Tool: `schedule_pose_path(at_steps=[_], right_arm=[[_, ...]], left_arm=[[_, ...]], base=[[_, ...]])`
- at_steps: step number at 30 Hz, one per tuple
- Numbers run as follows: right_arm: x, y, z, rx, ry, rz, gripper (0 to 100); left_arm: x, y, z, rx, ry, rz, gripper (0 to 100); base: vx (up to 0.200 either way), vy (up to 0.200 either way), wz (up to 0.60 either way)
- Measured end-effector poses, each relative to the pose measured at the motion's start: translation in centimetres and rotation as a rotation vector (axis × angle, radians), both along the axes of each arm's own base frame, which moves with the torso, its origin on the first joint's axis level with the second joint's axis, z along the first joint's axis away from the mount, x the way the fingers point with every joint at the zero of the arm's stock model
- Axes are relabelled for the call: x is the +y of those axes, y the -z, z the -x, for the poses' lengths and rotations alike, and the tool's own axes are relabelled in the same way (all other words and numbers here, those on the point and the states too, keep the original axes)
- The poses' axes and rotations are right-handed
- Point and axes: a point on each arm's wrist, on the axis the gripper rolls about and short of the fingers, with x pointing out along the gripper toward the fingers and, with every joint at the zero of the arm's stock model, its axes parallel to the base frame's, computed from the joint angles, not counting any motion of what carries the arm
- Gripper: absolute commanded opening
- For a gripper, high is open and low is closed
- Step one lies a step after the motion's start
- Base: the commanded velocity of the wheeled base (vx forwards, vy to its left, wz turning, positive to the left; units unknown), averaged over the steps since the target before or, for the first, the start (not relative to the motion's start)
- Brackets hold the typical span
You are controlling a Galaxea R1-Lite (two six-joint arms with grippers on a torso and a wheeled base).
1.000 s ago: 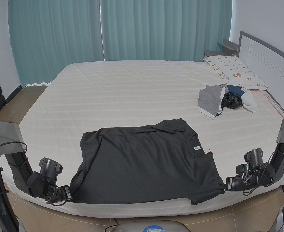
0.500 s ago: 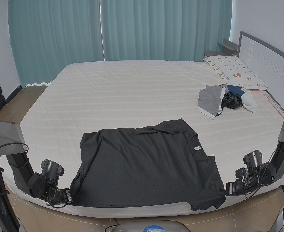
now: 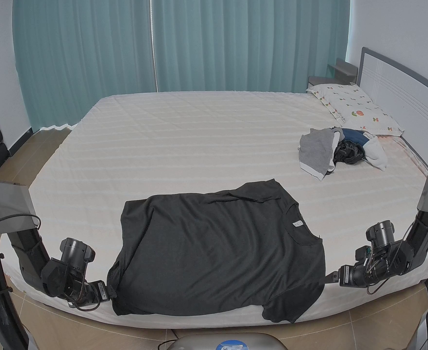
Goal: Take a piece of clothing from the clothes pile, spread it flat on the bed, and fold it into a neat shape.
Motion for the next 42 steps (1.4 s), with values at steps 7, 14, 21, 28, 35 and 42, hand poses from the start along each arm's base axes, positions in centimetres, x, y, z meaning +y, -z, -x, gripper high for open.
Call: schedule_pose_path(at_steps=[7, 14, 21, 28, 35, 42], right_arm=[[0.7, -1.3, -1.4, -0.068, 0.186, -0.136, 100], [2.2, -2.9, -2.3, -0.188, 0.369, -0.369, 100], [3.2, -3.2, -0.9, -0.22, 0.405, -0.476, 100], [3.7, -2.8, 0.1, -0.195, 0.394, -0.477, 100], [3.8, -2.3, 0.1, -0.195, 0.39, -0.476, 100], [3.8, -1.8, 0.3, -0.218, 0.383, -0.483, 100]], left_arm=[[0.5, -1.6, -0.7, -0.076, -0.002, 0.092, 100], [0.7, -3.3, -2.0, -0.159, -0.069, 0.261, 100], [0.7, -5.0, -4.2, -0.232, -0.14, 0.494, 100], [1.8, -5.8, -5.1, -0.269, -0.225, 0.629, 100], [2.2, -5.9, -5.9, -0.285, -0.248, 0.643, 100], [2.3, -5.7, -6.2, -0.282, -0.256, 0.643, 100]], base=[[0.0, 0.0, 0.0], [0.0, 0.0, 0.0], [0.057, 0.0, 0.0], [0.114, 0.0, 0.0], [0.0, 0.0, 0.0], [0.0, 0.0, 0.0]])
